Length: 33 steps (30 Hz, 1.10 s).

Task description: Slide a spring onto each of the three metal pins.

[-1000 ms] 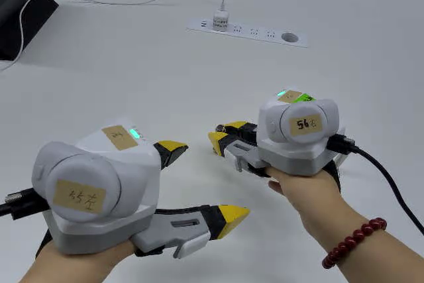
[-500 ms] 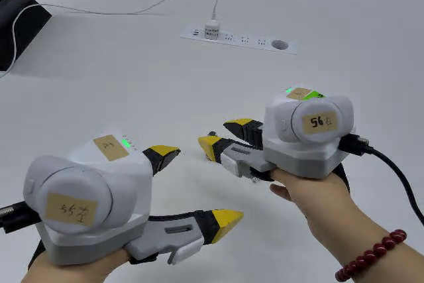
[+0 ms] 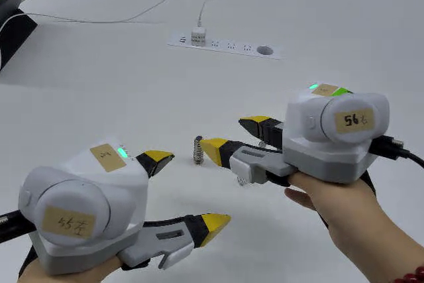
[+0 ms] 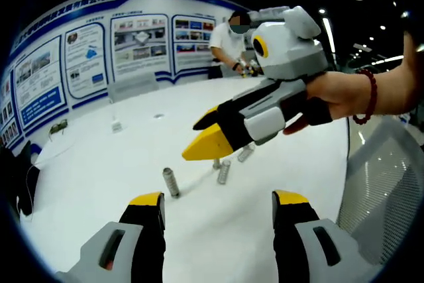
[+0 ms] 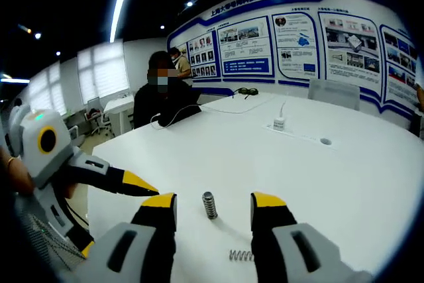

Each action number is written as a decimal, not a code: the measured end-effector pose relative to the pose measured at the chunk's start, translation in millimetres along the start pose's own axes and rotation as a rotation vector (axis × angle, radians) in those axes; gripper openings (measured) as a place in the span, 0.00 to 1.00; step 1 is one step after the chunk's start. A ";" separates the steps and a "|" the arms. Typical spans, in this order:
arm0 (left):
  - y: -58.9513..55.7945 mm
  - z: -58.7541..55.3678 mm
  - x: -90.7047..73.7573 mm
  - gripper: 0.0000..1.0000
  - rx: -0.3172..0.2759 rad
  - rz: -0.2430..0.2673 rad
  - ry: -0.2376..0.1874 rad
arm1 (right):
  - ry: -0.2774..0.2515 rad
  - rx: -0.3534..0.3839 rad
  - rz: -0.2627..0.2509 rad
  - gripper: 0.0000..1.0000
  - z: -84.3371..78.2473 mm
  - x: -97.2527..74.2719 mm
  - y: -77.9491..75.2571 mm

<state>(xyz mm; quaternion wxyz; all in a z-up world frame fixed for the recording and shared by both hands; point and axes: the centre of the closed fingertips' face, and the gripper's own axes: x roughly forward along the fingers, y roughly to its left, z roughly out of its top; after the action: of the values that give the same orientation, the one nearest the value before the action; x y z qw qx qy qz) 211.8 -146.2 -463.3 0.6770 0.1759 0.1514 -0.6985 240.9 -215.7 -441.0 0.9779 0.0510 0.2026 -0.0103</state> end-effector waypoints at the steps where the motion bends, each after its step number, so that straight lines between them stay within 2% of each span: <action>1: -0.5 0.5 0.2 0.65 0.008 -0.002 -0.001 | -0.004 0.002 -0.004 0.47 -0.2 -2.8 -1.4; 16: -3.5 9.8 11.7 0.60 0.082 -0.029 0.014 | -0.006 0.002 -0.055 0.54 -16.2 -49.2 -26.4; 24: -3.6 14.8 22.1 0.58 0.104 -0.042 0.016 | -0.007 0.012 -0.079 0.56 -24.0 -64.9 -37.4; 33: -4.4 17.0 36.6 0.54 0.102 -0.051 0.024 | -0.013 0.006 -0.072 0.57 -27.7 -76.0 -39.6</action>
<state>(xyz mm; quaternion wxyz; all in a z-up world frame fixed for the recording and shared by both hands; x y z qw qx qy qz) 206.0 -186.4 -464.8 0.6471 0.2146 0.1284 -0.7202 158.6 -252.2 -439.9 0.9780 0.0465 0.1980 -0.0465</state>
